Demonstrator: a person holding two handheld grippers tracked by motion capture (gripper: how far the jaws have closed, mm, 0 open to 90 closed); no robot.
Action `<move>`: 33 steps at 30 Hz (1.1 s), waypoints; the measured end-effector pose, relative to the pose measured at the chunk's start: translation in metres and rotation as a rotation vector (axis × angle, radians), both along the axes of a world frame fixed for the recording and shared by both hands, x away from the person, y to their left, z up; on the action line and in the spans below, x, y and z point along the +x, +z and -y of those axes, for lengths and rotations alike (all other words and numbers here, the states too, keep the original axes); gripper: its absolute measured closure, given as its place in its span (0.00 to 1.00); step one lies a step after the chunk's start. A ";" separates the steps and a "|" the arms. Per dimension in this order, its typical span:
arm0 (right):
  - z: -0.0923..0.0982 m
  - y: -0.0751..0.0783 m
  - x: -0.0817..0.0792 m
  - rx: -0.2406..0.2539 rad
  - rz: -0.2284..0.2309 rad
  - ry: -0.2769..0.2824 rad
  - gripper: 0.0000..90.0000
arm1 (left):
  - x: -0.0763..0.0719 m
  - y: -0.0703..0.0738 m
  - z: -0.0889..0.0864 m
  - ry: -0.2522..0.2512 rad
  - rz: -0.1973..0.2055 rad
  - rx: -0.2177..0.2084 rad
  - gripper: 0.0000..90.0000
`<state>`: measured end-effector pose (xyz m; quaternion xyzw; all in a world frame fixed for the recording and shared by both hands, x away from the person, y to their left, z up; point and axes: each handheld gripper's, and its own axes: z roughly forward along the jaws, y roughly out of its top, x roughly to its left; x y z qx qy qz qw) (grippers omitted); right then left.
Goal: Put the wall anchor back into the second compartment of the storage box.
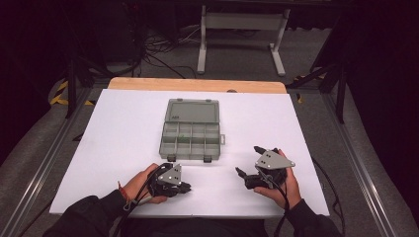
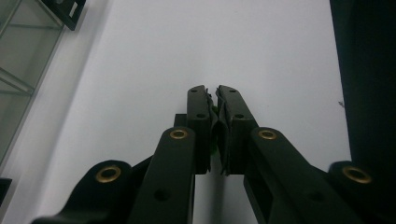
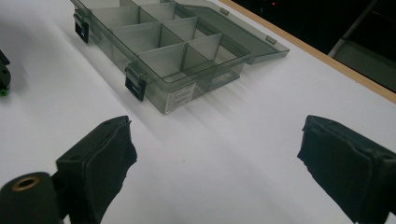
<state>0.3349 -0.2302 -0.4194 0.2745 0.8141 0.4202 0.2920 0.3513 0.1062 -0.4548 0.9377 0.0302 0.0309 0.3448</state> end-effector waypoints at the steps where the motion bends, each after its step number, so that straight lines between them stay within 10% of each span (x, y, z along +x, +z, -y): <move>1: 0.000 0.000 0.000 0.000 0.000 0.000 0.11 | 0.000 0.000 0.000 0.002 0.004 0.000 0.94; 33: 0.000 0.002 -0.001 0.007 0.011 0.003 0.11 | 0.006 0.025 -0.014 0.051 0.087 -0.092 0.94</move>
